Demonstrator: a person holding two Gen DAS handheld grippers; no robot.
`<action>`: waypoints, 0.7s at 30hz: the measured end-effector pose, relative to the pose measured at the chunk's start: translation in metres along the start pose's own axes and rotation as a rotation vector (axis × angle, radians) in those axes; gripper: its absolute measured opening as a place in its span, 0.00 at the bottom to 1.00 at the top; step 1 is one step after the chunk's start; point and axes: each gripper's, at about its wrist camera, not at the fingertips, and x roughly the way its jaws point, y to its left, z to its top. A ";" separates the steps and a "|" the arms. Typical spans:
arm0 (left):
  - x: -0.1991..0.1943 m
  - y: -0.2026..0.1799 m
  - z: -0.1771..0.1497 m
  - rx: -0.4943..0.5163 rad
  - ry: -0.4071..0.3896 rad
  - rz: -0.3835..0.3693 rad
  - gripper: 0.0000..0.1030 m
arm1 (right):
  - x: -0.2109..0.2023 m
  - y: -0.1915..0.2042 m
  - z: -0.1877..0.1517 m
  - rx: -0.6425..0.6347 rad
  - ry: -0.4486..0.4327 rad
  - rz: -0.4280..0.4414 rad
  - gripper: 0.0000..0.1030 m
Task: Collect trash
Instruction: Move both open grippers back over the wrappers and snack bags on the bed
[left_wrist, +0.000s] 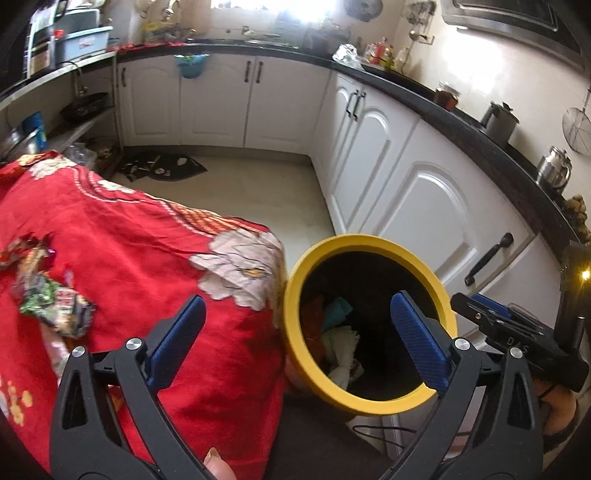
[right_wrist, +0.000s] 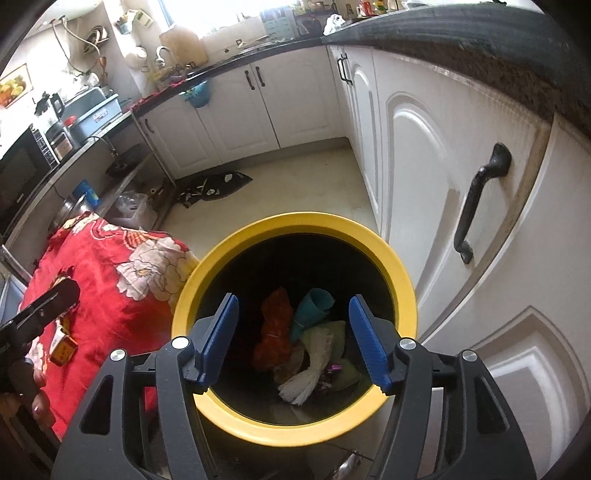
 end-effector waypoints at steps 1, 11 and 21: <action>-0.003 0.003 0.000 -0.006 -0.006 0.004 0.89 | -0.001 0.003 0.000 -0.006 -0.003 0.006 0.59; -0.036 0.038 0.008 -0.079 -0.079 0.053 0.89 | -0.014 0.034 0.001 -0.075 -0.034 0.059 0.59; -0.063 0.062 0.010 -0.109 -0.134 0.093 0.89 | -0.028 0.067 -0.003 -0.146 -0.059 0.123 0.59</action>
